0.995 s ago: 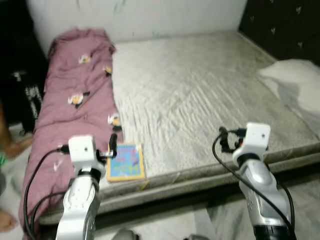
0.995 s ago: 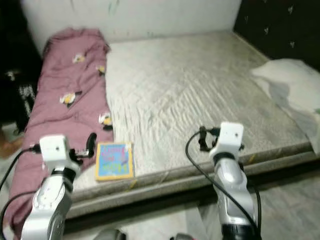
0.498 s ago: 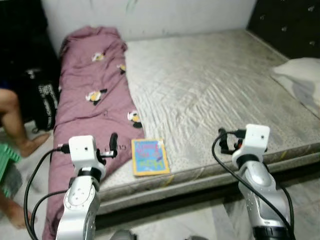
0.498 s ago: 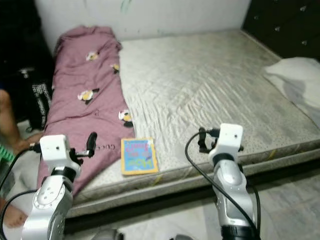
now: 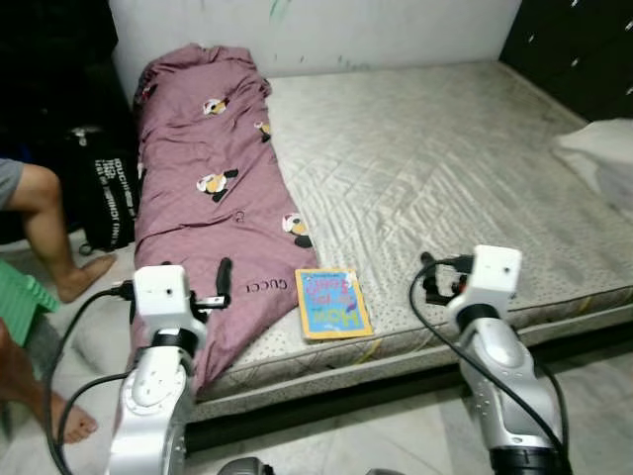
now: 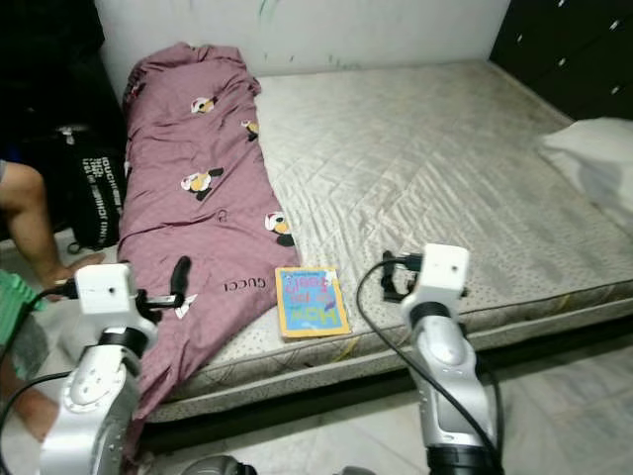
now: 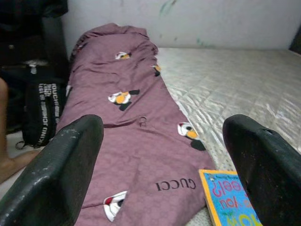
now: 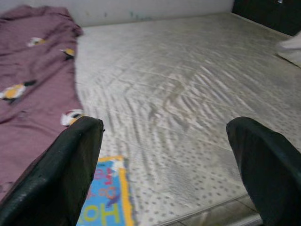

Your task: Clean up the room

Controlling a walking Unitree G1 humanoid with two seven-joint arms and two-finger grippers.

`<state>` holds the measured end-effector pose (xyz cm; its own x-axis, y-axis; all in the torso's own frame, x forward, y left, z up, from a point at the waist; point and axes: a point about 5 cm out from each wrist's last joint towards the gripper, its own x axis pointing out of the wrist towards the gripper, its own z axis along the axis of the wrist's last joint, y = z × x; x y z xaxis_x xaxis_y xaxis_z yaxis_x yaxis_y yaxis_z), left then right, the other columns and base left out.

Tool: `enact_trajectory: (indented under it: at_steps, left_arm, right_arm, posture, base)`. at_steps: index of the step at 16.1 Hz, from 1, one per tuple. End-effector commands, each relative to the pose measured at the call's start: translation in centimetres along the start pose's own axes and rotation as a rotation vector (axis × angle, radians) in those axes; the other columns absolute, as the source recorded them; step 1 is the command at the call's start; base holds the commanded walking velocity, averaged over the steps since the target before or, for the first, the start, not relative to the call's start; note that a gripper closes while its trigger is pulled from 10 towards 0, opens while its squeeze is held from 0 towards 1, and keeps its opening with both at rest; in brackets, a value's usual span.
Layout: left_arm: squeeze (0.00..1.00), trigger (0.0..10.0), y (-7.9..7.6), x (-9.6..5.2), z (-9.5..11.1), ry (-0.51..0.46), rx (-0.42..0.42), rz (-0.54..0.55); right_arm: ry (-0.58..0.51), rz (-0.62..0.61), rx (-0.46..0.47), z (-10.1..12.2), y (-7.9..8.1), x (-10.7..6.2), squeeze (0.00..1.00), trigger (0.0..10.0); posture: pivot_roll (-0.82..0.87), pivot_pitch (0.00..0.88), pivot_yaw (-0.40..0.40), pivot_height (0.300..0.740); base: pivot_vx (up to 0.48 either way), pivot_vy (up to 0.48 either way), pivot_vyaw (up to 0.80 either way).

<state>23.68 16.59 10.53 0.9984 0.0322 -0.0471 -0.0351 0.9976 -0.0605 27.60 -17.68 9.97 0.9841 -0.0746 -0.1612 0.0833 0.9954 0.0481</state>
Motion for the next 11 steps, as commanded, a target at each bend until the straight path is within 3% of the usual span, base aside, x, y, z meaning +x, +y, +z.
enact_trajectory:
  at_steps: [1,3,11]
  left_arm:
    - [0.00,10.0,-0.21,-0.15,0.53,-0.027,-0.019,-0.034]
    - [0.00,10.0,-0.32,-0.27,0.42,-0.024,-0.021,-0.043]
    - [0.00,10.0,-0.48,-0.41,0.31,-0.020,-0.020,-0.051]
  right_arm:
    - [-0.012,0.002,-0.003,0.44,-0.12,0.21,0.00,10.0]
    - [-0.011,0.002,-0.005,0.44,-0.21,0.26,0.00,10.0]
    - [0.000,0.010,-0.006,0.13,-0.05,0.02,0.00,10.0]
  posture:
    - [0.00,0.017,-0.012,0.740]
    - [0.00,0.016,-0.017,0.740]
    - [0.00,0.015,-0.021,0.740]
  base:
    - [0.000,0.000,0.00]
    - [0.000,0.000,0.00]
    - [0.321,0.000,0.00]
